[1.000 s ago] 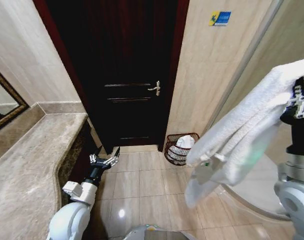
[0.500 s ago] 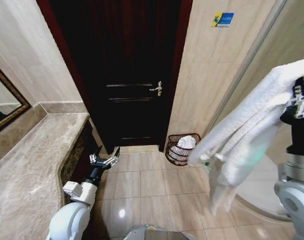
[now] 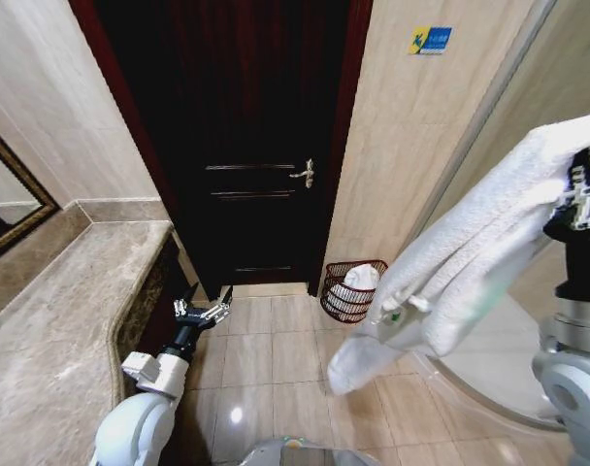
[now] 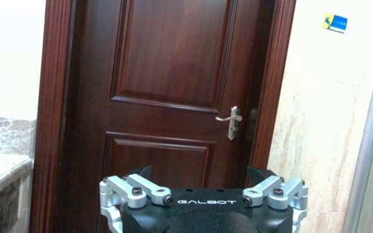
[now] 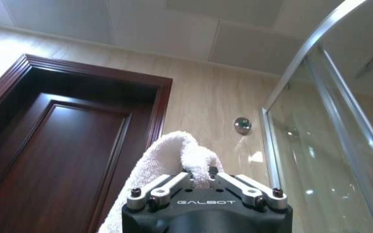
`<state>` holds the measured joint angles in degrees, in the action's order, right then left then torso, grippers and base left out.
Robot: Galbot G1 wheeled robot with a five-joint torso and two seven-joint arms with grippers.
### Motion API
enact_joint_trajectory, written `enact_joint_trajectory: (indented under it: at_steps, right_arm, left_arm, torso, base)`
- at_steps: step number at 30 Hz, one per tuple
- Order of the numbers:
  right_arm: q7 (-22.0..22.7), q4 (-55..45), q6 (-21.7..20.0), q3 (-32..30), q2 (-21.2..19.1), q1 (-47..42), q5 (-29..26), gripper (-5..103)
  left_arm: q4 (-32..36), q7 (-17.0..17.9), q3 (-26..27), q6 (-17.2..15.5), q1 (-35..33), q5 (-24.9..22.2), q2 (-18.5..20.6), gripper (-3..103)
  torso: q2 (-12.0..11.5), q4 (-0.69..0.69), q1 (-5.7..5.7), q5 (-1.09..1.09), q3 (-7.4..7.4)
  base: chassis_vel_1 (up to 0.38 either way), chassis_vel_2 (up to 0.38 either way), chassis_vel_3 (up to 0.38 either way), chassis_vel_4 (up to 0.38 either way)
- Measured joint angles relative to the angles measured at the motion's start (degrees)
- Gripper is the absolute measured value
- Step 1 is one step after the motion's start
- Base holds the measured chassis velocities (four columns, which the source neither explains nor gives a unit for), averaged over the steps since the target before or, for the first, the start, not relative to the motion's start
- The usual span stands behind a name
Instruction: Discard the used towel into the hamper.
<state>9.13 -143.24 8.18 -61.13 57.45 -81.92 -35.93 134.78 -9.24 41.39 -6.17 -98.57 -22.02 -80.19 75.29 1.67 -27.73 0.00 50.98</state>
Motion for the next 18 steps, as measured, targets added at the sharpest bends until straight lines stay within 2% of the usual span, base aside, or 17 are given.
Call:
enact_joint_trajectory:
  at_steps: [12, 18]
  right_arm:
    - [0.0, 0.0, 0.0, 0.0, 0.0, 0.0, 0.0, 4]
    - [0.0, 0.0, 0.0, 0.0, 0.0, 0.0, 0.0, 4]
  left_arm:
    - [0.0, 0.0, 0.0, 0.0, 0.0, 0.0, 0.0, 99]
    - [0.0, 0.0, 0.0, 0.0, 0.0, 0.0, 0.0, 99]
  torso:
    - [-0.1, 0.00, -0.04, 0.03, -0.01]
    - [-0.1, 0.00, 0.03, -0.02, -0.03]
  base:
    - [-0.146, 0.141, 0.133, -0.138]
    - [-0.044, 0.041, 0.034, -0.027]
